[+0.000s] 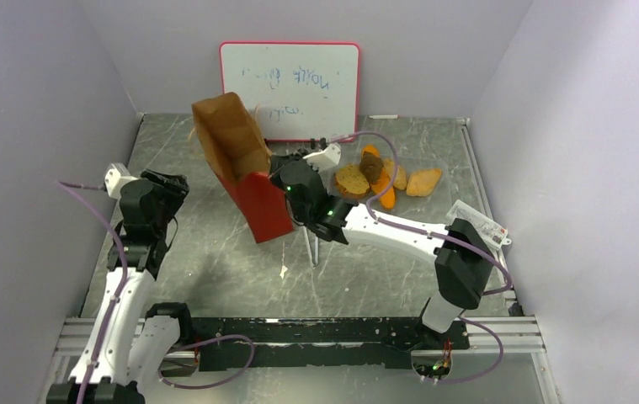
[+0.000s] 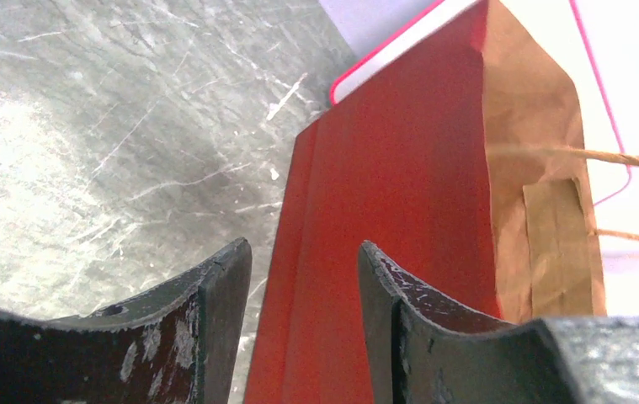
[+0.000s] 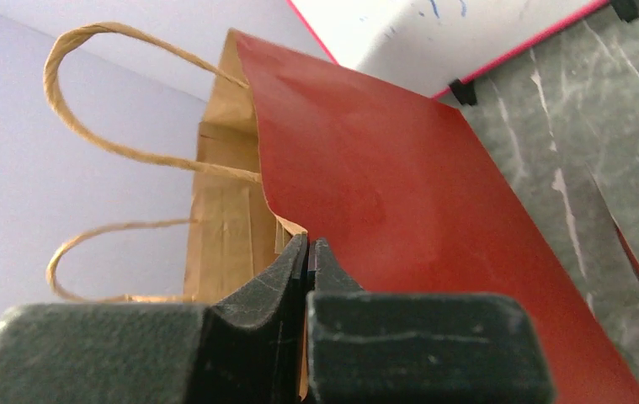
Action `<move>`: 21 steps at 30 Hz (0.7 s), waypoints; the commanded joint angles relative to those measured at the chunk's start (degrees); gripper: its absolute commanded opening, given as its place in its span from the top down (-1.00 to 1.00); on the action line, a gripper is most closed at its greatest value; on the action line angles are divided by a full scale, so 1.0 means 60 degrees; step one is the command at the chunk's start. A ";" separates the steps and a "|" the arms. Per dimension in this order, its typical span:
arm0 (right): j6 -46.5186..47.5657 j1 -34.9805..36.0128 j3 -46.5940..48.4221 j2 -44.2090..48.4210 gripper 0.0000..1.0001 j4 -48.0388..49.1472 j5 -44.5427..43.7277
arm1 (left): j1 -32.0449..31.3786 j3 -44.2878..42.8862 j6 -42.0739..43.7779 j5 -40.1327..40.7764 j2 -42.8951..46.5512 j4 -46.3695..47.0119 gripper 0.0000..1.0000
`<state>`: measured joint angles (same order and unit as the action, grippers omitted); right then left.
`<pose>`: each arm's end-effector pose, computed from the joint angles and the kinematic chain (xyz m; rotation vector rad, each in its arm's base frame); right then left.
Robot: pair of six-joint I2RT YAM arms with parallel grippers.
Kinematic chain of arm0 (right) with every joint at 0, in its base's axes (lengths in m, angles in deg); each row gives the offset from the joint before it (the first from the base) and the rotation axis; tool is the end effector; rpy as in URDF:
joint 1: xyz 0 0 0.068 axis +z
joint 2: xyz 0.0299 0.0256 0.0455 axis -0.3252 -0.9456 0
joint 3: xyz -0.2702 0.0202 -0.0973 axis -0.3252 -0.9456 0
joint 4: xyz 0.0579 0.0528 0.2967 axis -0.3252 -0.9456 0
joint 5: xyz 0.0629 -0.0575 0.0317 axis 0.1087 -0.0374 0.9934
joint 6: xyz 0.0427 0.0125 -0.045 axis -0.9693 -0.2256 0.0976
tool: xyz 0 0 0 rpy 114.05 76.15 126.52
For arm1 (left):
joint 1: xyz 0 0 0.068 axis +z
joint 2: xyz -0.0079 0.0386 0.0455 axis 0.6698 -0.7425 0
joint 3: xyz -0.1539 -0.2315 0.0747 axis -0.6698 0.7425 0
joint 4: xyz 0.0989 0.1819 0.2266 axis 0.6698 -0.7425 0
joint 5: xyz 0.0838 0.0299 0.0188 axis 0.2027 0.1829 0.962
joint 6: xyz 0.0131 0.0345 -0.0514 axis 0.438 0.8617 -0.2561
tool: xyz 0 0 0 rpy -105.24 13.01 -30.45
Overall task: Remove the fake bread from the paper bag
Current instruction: Adjust the paper bag at the center of the board.
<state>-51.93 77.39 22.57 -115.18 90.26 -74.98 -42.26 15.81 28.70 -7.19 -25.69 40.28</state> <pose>0.2620 0.3628 0.3239 0.6053 1.6631 0.9051 0.2221 0.0102 0.3023 -0.9831 1.6064 -0.4339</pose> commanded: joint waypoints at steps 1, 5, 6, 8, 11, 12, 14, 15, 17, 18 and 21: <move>-0.1001 0.0037 -0.0632 0.0327 1.00 0.0798 -0.0264 | 0.0050 0.0124 0.0288 0.0127 -0.0734 0.1188 0.11; -0.1169 0.0269 -0.1188 0.0557 0.97 0.0850 -0.0637 | 0.0049 0.0281 0.0345 -0.0062 -0.1374 0.1860 0.12; -0.1246 0.0337 -0.1347 0.0633 0.96 0.0880 -0.0751 | 0.0049 0.0286 0.0389 -0.0077 -0.1520 0.2027 0.12; -0.1420 0.0446 -0.1682 0.0784 0.93 0.0954 -0.0868 | 0.0049 0.0188 0.0512 -0.0201 -0.2036 0.2318 0.13; -0.1480 0.0527 -0.1840 0.0870 0.84 0.0885 -0.0838 | 0.0051 0.0016 0.0590 -0.0521 -0.2645 0.2638 0.13; -0.1448 0.0545 -0.1868 0.0905 0.75 0.0859 -0.0835 | 0.0049 -0.0010 0.0588 -0.0625 -0.2780 0.2743 0.13; -0.1388 0.0622 -0.1960 0.0971 0.61 0.0889 -0.0789 | 0.0050 -0.0022 0.0602 -0.0765 -0.3013 0.2970 0.13; -0.1356 0.0654 -0.1996 0.0996 0.54 0.0911 -0.0774 | 0.0049 -0.0040 0.0614 -0.0804 -0.3126 0.3050 0.13; -0.1277 0.0735 -0.1991 0.1031 0.43 0.0895 -0.0783 | 0.0049 -0.0094 0.0678 -0.0962 -0.3357 0.3276 0.13; -0.1256 0.0771 -0.1951 0.1025 0.36 0.0827 -0.0788 | 0.0049 -0.0124 0.0709 -0.1078 -0.3480 0.3411 0.13; -0.1222 0.0869 -0.1829 0.0911 0.19 0.0688 -0.0735 | 0.0051 -0.0254 0.0803 -0.1433 -0.3842 0.3750 0.14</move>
<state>-59.14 81.57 11.38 -110.26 95.31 -77.86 -42.26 16.97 31.82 -11.93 -46.80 56.81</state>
